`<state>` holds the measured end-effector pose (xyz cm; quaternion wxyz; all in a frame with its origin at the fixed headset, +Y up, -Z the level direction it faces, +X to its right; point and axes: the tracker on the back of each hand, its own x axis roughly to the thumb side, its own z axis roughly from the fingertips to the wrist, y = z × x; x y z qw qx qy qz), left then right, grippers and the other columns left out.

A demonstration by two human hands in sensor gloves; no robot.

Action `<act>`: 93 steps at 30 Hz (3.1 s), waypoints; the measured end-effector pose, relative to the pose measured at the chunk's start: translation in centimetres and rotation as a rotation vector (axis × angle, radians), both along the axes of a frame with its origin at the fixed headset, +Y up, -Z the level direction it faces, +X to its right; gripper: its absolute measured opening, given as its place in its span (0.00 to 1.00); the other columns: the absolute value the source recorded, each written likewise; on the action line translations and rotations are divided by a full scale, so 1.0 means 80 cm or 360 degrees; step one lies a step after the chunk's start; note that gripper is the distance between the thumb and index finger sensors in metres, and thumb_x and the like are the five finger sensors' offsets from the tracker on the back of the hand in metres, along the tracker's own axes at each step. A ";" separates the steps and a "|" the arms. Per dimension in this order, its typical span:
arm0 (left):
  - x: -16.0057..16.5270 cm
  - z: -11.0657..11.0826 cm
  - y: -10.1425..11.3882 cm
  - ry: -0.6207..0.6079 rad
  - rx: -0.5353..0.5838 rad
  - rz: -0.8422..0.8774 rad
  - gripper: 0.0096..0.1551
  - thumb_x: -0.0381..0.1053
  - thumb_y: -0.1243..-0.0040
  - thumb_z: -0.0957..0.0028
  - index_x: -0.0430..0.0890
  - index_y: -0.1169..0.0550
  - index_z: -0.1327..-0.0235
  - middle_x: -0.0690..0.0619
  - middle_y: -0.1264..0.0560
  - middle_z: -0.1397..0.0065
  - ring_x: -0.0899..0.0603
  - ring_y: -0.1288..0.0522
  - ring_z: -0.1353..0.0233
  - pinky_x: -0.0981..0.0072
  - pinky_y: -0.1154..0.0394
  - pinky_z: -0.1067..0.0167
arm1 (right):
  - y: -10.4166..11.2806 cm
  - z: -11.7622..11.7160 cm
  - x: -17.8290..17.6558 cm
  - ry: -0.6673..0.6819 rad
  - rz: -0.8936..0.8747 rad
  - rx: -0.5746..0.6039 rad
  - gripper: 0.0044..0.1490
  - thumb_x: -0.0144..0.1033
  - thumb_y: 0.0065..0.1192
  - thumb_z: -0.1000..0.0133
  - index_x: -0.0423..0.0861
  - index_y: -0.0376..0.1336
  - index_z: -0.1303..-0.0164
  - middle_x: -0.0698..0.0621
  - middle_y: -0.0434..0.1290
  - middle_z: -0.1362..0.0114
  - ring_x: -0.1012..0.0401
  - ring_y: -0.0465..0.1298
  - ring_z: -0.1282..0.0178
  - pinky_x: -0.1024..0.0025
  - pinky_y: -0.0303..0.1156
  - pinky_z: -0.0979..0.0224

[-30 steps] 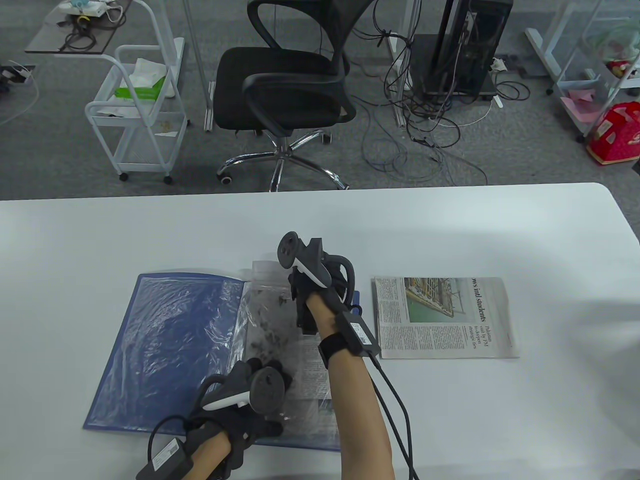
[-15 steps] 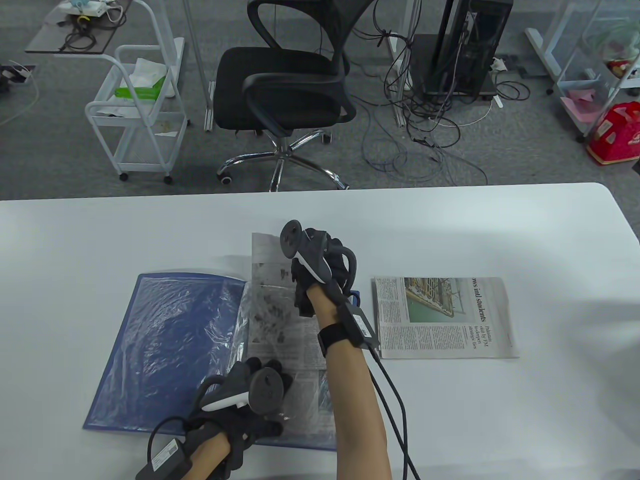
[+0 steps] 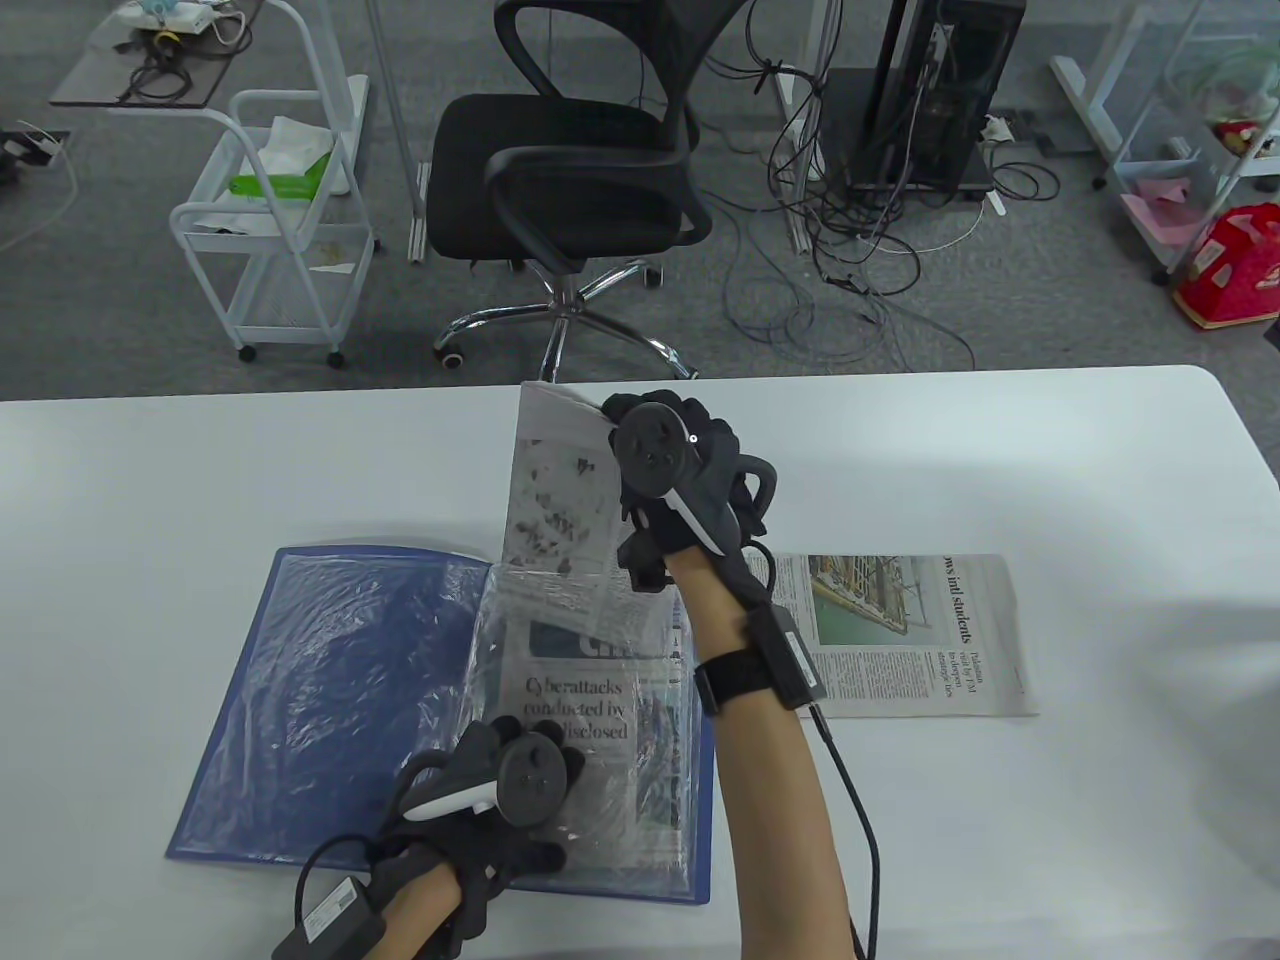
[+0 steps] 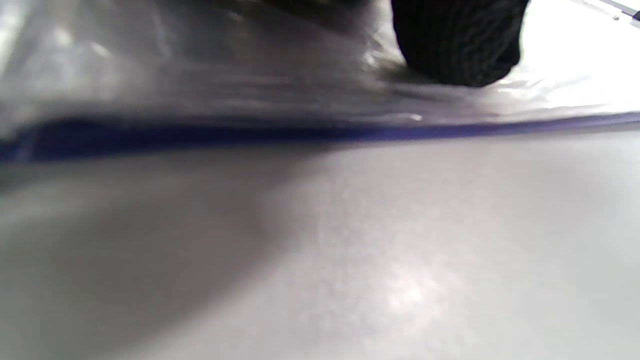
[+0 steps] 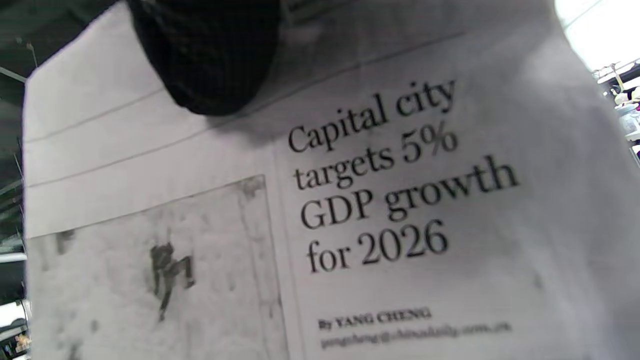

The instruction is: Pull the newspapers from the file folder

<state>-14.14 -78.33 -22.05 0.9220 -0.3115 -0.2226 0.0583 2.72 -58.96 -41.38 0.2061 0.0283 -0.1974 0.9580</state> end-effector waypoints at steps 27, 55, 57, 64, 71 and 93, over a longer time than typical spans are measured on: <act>-0.001 -0.001 0.000 0.0031 -0.0019 0.0016 0.51 0.61 0.42 0.51 0.54 0.53 0.21 0.49 0.65 0.18 0.27 0.65 0.22 0.31 0.57 0.31 | -0.133 0.093 0.374 -0.1097 -0.0909 -0.0485 0.24 0.39 0.68 0.54 0.52 0.71 0.47 0.48 0.84 0.51 0.60 0.86 0.74 0.58 0.83 0.69; 0.001 -0.003 -0.001 0.0048 -0.0026 0.0010 0.51 0.61 0.42 0.51 0.53 0.53 0.21 0.49 0.65 0.18 0.26 0.65 0.22 0.31 0.57 0.32 | -0.078 0.103 0.298 -0.0704 0.0081 -0.0283 0.37 0.59 0.56 0.53 0.61 0.61 0.32 0.52 0.69 0.23 0.47 0.73 0.25 0.39 0.65 0.26; 0.001 -0.003 -0.001 0.0048 -0.0025 0.0012 0.51 0.61 0.42 0.51 0.53 0.53 0.21 0.49 0.65 0.18 0.26 0.65 0.22 0.31 0.57 0.32 | -0.067 0.111 0.276 -0.0592 0.0087 -0.0252 0.37 0.59 0.56 0.53 0.62 0.61 0.31 0.53 0.69 0.22 0.47 0.72 0.24 0.39 0.64 0.25; 0.001 -0.003 -0.002 0.0047 -0.0024 0.0014 0.51 0.61 0.42 0.51 0.53 0.53 0.21 0.49 0.65 0.18 0.26 0.65 0.22 0.31 0.57 0.32 | -0.069 0.146 0.206 -0.0284 0.0124 -0.0208 0.36 0.58 0.56 0.52 0.63 0.61 0.31 0.54 0.67 0.20 0.47 0.70 0.20 0.37 0.62 0.23; 0.001 -0.003 -0.002 0.0046 -0.0023 0.0019 0.51 0.61 0.42 0.51 0.53 0.54 0.21 0.49 0.65 0.18 0.26 0.65 0.22 0.31 0.57 0.32 | -0.113 0.169 0.168 -0.0219 0.0335 -0.0134 0.36 0.58 0.56 0.52 0.63 0.61 0.31 0.53 0.66 0.19 0.45 0.67 0.18 0.35 0.59 0.22; 0.077 -0.027 0.011 0.0488 0.0106 -0.0013 0.63 0.71 0.50 0.54 0.37 0.57 0.20 0.28 0.64 0.20 0.15 0.60 0.25 0.23 0.50 0.34 | -0.135 0.169 0.164 -0.0154 0.0339 -0.0211 0.36 0.57 0.57 0.53 0.62 0.62 0.31 0.51 0.67 0.20 0.44 0.68 0.20 0.35 0.59 0.24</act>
